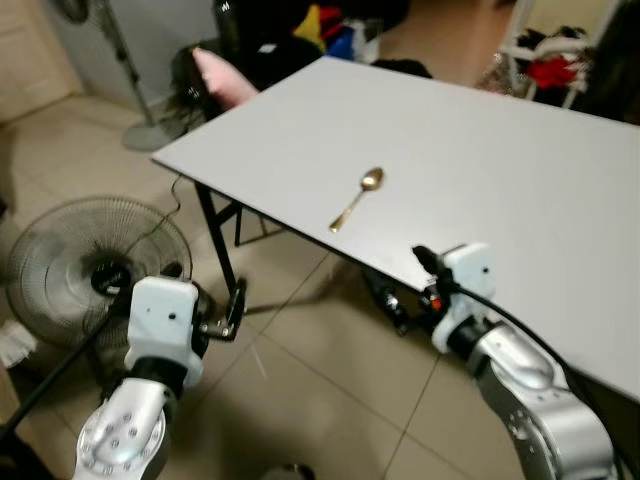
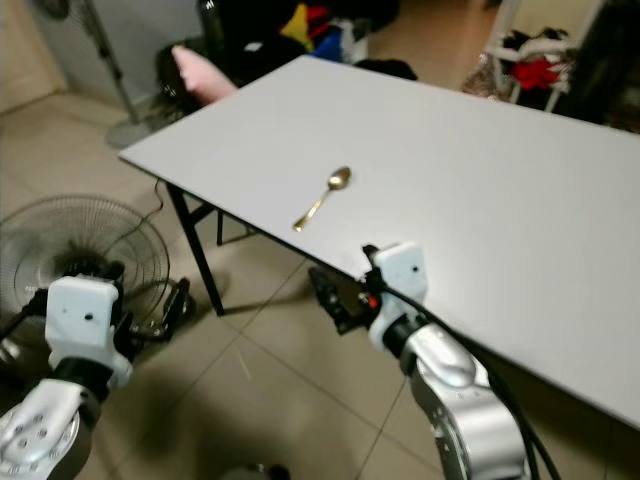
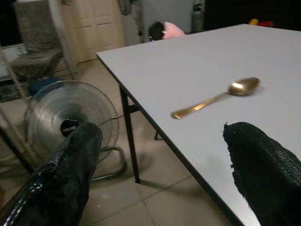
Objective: Setting the table
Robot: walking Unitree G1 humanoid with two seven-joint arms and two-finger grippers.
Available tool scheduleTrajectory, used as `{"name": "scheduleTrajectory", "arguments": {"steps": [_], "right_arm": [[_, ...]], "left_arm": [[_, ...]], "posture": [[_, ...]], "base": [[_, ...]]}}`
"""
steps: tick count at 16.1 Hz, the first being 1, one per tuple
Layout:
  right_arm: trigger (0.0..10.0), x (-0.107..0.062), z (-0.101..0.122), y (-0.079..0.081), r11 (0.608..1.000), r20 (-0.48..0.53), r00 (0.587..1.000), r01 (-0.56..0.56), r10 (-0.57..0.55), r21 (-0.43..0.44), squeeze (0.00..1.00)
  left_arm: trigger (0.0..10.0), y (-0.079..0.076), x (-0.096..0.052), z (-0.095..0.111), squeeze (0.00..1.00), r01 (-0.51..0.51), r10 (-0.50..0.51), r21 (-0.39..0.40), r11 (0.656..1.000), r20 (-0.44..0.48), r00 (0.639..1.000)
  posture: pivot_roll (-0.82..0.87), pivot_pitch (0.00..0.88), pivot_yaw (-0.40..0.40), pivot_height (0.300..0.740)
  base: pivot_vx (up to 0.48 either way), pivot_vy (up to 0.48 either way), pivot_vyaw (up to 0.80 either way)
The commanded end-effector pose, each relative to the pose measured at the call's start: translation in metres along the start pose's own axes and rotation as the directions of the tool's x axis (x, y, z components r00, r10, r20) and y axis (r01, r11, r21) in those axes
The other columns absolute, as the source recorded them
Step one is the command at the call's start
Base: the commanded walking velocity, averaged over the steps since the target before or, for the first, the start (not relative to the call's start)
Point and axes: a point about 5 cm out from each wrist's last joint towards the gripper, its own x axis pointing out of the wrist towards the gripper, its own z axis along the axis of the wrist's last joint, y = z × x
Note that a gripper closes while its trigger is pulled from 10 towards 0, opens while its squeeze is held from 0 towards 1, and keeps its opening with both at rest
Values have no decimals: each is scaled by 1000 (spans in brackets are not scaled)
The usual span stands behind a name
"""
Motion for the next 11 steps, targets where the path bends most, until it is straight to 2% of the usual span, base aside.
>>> {"name": "scheduleTrajectory", "arguments": {"steps": [1, 5, 11], "right_arm": [[10000, 2, 0, -2, 1000, 1, 1000, -4, 4, -6, 1000], [10000, 5, 0, 0, 1000, 6, 1000, -18, 18, -7, 1000], [10000, 5, -1, -3, 1000, 19, 1000, 15, -15, 10, 1000]], "left_arm": [[10000, 2, -3, 5, 0, -25, 25, 10, 1000, 23, 999], [10000, 5, -3, 4, 0, -33, 32, 31, 999, 20, 999], [10000, 7, 6, 10, 0, -25, 22, 52, 998, 48, 999]], "posture": [[-17, 0, 40, 740], [-19, 0, 50, 740], [-23, 1, 74, 740]], "base": [[0, 0, 800], [0, 0, 800], [0, 0, 800]]}}
